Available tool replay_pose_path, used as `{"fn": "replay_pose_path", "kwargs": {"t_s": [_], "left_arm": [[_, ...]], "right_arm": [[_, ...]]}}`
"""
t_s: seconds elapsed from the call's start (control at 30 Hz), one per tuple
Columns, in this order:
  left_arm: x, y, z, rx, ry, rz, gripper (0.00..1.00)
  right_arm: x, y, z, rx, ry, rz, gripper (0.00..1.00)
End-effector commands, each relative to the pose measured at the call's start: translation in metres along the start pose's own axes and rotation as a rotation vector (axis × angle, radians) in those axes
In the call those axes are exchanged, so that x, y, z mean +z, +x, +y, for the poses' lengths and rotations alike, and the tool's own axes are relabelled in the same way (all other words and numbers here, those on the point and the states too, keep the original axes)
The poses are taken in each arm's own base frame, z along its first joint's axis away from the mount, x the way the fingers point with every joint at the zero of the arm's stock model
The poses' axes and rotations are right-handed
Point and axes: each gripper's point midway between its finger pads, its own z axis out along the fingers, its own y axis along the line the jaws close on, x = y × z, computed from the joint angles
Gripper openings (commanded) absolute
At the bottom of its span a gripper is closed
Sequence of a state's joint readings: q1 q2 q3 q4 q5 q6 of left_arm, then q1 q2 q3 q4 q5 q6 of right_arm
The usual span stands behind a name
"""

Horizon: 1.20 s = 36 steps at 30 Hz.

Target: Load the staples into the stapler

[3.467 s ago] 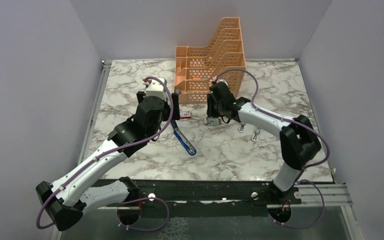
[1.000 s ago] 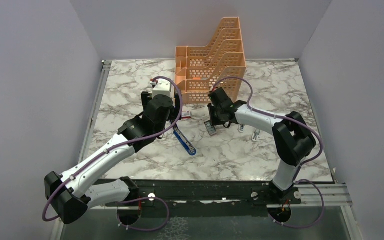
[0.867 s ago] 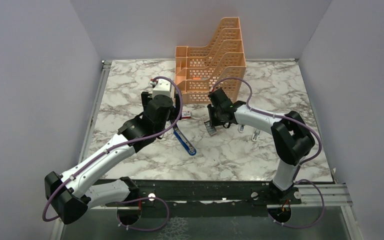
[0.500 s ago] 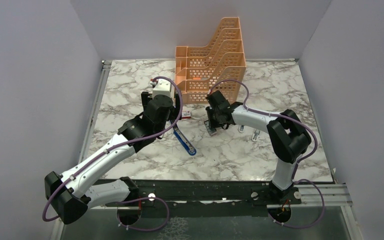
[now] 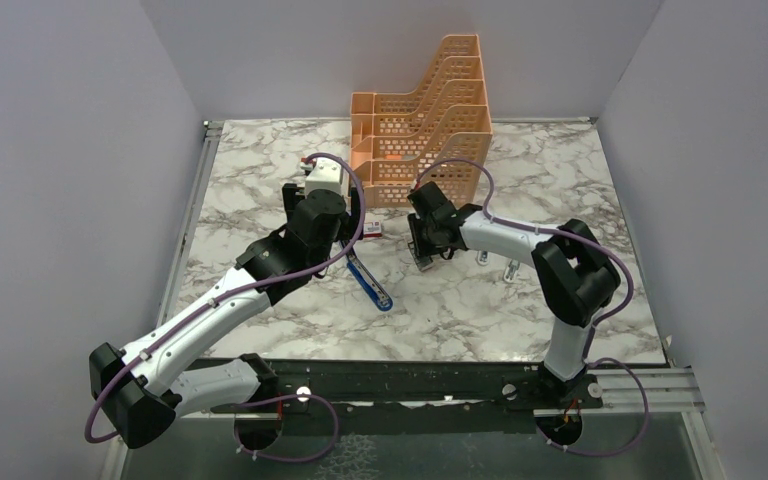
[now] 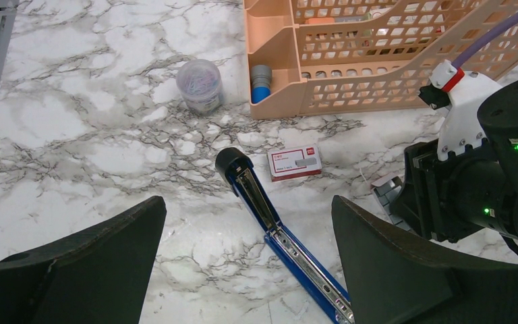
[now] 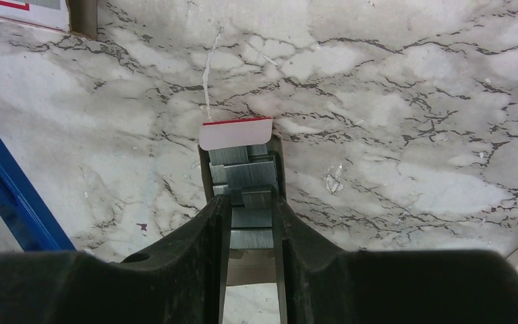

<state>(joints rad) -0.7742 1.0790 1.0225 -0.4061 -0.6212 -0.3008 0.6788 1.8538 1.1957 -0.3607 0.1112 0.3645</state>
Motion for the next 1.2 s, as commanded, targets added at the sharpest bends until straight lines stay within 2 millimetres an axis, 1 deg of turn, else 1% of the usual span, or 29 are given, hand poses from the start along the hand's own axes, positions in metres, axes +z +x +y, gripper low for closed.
{"fn": "replay_pose_path", "kwargs": {"t_s": [0.0,0.1,0.43,0.57,0.63,0.73,0.8,0.97,1.17], "left_arm": [[0.001,-0.001,0.002,0.001,-0.013,-0.014,0.93],[0.001,-0.001,0.003,0.000,-0.013,-0.013,0.93],[0.001,-0.001,0.003,0.000,-0.013,-0.014,0.93],[0.001,0.000,0.003,0.000,-0.015,-0.014,0.93],[0.001,0.000,0.003,0.000,-0.015,-0.014,0.93],[0.001,0.000,0.003,0.000,-0.015,-0.013,0.93],[0.001,0.000,0.003,0.000,-0.015,-0.013,0.93],[0.000,0.000,0.003,0.000,-0.015,-0.014,0.93],[-0.001,-0.001,0.004,-0.002,-0.013,-0.017,0.93]], "right_arm": [[-0.002,-0.010,-0.004,-0.017,0.056,-0.025,0.34],[-0.003,-0.010,-0.006,-0.015,0.074,-0.026,0.33],[0.009,-0.001,-0.005,-0.018,0.067,-0.002,0.32],[0.010,0.000,-0.005,-0.018,0.068,-0.003,0.29],[0.010,-0.001,-0.006,-0.014,0.072,-0.006,0.26],[0.007,-0.004,-0.007,-0.005,0.082,-0.013,0.22],[0.003,-0.007,-0.008,0.000,0.087,-0.025,0.21],[-0.010,-0.015,-0.008,0.003,0.084,-0.052,0.21],[-0.022,-0.018,-0.008,0.000,0.079,-0.060,0.21]]}}
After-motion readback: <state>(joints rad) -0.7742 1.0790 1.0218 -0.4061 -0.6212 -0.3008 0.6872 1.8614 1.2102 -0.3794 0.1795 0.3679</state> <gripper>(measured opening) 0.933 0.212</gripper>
